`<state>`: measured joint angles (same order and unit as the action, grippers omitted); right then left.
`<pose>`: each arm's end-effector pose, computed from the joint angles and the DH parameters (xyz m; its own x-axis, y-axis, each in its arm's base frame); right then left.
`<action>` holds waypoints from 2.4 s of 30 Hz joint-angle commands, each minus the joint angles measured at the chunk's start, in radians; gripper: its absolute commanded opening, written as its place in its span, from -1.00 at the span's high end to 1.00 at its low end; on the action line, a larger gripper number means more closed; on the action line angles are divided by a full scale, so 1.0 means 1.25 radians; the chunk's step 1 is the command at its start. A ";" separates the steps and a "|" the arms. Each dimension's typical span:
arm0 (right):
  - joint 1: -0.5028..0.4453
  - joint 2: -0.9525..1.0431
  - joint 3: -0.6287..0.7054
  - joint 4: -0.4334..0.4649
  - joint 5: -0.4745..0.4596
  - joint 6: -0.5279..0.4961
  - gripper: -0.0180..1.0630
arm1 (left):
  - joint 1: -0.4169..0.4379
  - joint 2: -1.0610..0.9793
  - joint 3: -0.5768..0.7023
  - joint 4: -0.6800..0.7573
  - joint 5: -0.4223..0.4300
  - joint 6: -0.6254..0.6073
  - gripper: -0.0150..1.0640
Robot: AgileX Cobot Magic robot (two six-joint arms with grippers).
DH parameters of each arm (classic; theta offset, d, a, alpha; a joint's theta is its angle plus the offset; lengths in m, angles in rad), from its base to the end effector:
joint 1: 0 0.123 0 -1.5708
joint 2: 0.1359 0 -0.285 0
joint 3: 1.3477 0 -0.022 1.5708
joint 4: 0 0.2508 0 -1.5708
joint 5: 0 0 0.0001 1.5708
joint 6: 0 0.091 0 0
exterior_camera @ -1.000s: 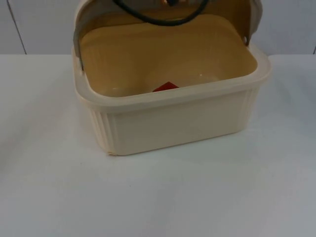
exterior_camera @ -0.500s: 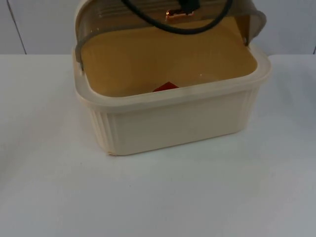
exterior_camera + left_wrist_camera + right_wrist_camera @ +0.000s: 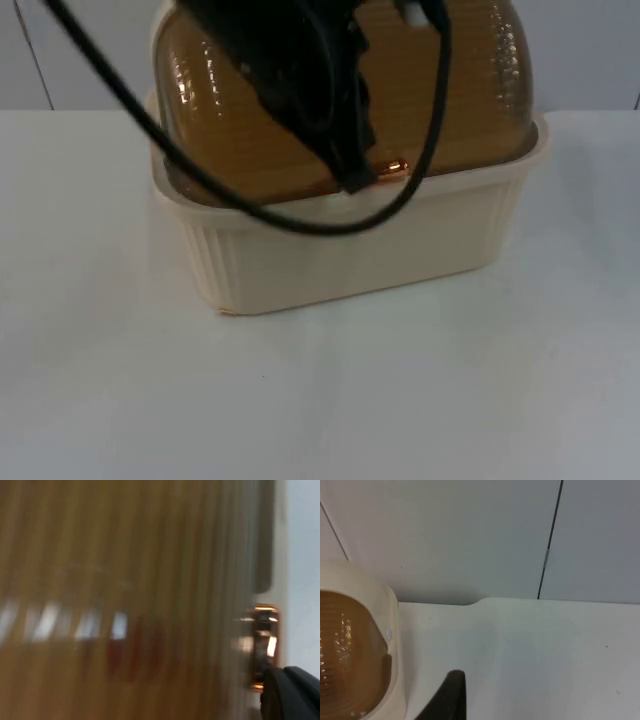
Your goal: Open the box lid with the left hand, place the block into the box with the right hand, then close the box lid with the left hand.
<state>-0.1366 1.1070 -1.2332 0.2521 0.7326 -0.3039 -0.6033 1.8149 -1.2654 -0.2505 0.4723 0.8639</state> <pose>0.2272 -0.0159 0.4241 -0.4735 -0.0488 -0.8795 -0.0651 0.9977 -0.0203 0.3191 -0.2323 0.2234 -0.1562 0.8281 -0.5384 0.8890 0.3554 0.2888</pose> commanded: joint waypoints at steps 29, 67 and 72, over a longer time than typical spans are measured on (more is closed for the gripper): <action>-0.001 -0.007 -0.002 0.009 0.012 0.005 -0.98 | 0.292 -0.468 0.112 -0.440 -0.292 -0.109 0.97; -0.001 -0.007 -0.002 0.009 0.017 0.005 -0.98 | 0.379 -0.377 0.107 0.200 -0.081 -0.626 0.97; -0.001 -0.007 -0.002 0.009 0.017 0.005 -0.98 | 0.381 -0.374 0.107 0.224 -0.075 -0.626 0.97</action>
<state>-0.1366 1.1070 -1.2332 0.2621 0.7533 -0.3020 -0.1247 1.3514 -1.1299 0.0181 0.3831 0.0887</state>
